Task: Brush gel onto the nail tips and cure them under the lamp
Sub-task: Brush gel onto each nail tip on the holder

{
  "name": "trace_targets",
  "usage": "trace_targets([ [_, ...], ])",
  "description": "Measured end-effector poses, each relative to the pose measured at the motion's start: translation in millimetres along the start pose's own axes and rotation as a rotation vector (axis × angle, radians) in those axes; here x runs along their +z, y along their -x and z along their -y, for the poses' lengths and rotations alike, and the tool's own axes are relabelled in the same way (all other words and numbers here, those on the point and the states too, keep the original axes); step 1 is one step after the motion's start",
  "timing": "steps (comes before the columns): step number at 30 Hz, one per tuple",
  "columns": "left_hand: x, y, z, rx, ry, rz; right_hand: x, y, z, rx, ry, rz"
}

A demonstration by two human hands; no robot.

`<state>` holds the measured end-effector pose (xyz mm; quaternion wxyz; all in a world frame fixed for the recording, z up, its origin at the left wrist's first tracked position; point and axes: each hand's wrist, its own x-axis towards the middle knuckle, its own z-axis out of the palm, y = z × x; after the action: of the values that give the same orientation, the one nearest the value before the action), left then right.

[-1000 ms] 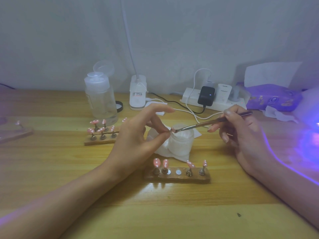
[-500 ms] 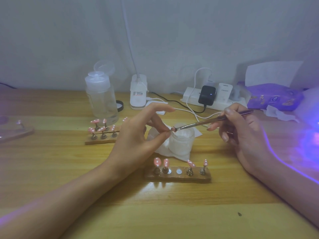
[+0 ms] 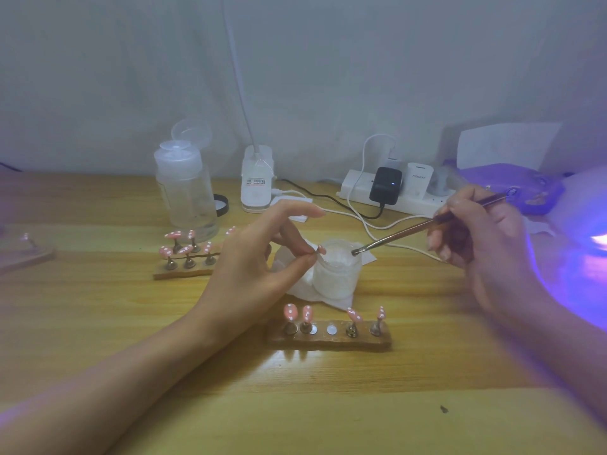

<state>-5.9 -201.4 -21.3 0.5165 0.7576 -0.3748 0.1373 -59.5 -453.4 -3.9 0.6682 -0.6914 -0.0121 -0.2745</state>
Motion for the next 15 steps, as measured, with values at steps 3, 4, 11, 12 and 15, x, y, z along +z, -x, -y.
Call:
trace_targets([
  [3,-0.3,0.1,0.0,-0.009,0.003,0.001,-8.7,-8.8,5.9,-0.029,-0.004,0.0],
  [4,-0.5,0.2,0.1,-0.008,0.003,0.002,-10.2,-10.6,7.6,-0.034,-0.033,0.018],
  [11,0.0,0.2,-0.6,-0.01,0.007,0.011,-5.6,-4.4,10.1,-0.255,0.04,0.331],
  [12,-0.1,0.3,-0.7,-0.01,0.008,0.012,-5.6,-3.5,9.9,-0.264,0.034,0.318],
  [15,-0.3,0.2,-0.2,-0.015,0.013,0.012,-10.3,-5.8,10.8,-0.287,0.022,0.276],
])
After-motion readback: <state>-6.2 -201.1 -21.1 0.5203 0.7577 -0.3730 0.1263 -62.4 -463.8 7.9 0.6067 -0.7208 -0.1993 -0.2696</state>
